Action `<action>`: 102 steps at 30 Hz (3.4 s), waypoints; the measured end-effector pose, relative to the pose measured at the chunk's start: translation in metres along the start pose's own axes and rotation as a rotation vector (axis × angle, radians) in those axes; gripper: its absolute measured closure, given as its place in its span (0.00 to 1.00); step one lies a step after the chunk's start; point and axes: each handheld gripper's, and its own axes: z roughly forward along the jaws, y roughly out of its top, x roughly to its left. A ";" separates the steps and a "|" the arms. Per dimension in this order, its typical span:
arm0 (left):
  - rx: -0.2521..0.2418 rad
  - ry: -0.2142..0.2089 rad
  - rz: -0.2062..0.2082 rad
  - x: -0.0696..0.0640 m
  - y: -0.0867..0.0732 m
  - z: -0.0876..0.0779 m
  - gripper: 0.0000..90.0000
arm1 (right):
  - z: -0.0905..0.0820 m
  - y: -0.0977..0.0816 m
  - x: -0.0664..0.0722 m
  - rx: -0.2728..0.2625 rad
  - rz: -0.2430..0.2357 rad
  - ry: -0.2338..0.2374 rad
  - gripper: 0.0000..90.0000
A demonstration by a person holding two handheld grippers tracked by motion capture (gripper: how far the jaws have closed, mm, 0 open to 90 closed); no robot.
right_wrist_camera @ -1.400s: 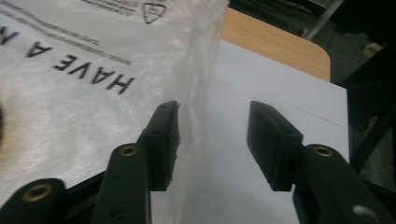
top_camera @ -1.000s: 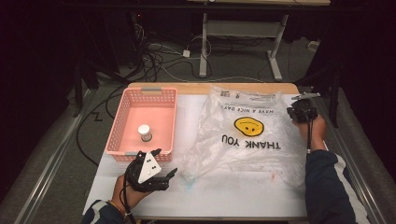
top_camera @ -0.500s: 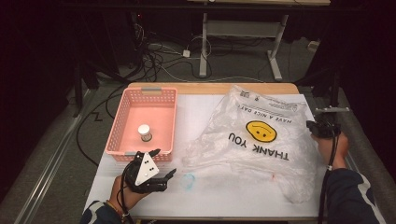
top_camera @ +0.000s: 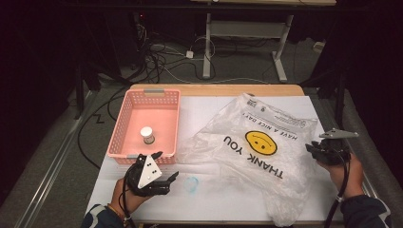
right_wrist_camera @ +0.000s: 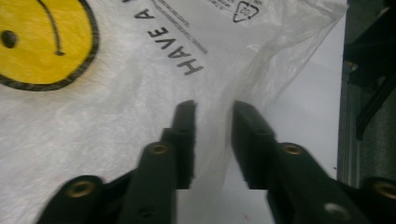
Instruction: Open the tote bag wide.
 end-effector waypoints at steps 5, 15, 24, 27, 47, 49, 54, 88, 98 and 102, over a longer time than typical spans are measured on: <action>0.000 0.007 0.000 0.002 -0.001 -0.002 0.21 | -0.032 0.009 0.018 -0.155 -0.081 0.014 0.61; 0.011 0.006 0.005 0.000 -0.001 0.001 0.21 | -0.037 0.038 0.138 -0.230 -0.466 0.460 0.54; 0.017 0.000 0.002 -0.001 -0.001 0.003 0.21 | 0.006 0.044 0.190 -0.118 -0.593 0.541 0.56; 0.021 -0.002 0.006 -0.001 -0.001 0.003 0.21 | 0.015 0.048 0.195 -0.099 -0.589 0.528 0.61; 0.016 0.002 0.006 0.000 -0.001 0.003 0.21 | 0.040 0.080 0.188 -0.199 -0.388 0.288 1.00; 0.017 0.005 0.006 0.000 0.000 0.004 0.21 | 0.039 0.086 0.184 -0.225 -0.365 0.261 1.00; 0.020 0.004 0.001 0.001 -0.001 0.005 0.21 | 0.027 0.100 0.170 -0.289 -0.310 0.261 1.00; 0.016 0.034 -0.006 0.008 0.000 -0.002 0.21 | 0.048 0.074 0.179 -0.091 -0.462 0.259 1.00; 0.002 0.112 -0.059 0.041 0.012 -0.016 0.21 | 0.006 0.095 0.164 -0.300 -0.393 0.159 1.00; 0.023 0.127 -0.061 0.052 0.016 -0.015 0.21 | -0.003 0.101 0.159 -0.348 -0.362 0.151 1.00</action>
